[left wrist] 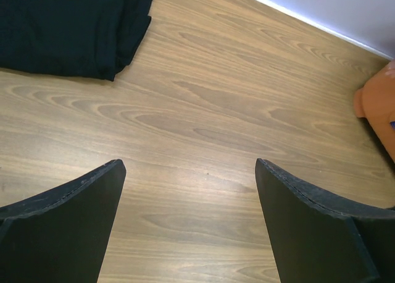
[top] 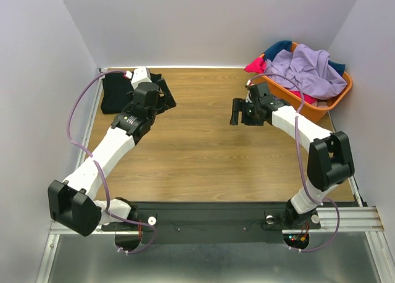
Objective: Fold and stack the t-shirts
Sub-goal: Neatly place the folded tshirt to the corner
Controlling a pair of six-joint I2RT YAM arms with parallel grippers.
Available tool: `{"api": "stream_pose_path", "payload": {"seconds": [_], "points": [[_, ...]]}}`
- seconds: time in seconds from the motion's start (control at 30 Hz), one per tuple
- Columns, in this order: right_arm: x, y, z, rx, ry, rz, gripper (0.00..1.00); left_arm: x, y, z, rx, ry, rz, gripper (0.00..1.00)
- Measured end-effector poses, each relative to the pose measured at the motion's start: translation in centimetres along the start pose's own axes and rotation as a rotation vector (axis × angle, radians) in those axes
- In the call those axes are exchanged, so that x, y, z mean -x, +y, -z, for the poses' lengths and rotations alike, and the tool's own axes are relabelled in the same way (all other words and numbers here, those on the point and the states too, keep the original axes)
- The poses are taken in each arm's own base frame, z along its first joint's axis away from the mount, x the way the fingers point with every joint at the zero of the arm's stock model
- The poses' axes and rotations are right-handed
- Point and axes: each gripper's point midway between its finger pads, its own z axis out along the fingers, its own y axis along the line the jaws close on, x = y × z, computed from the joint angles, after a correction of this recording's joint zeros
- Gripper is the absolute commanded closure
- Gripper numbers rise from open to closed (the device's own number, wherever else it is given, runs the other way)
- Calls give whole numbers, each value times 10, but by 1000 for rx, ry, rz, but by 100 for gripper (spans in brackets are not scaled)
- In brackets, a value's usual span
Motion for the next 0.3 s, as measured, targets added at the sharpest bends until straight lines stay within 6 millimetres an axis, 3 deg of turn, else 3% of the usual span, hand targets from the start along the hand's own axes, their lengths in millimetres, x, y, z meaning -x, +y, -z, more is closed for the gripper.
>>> {"api": "stream_pose_path", "payload": {"seconds": [0.3], "points": [[20,8,20,24,-100,-3,12,-1,1,0,12,-4,3,1]]}}
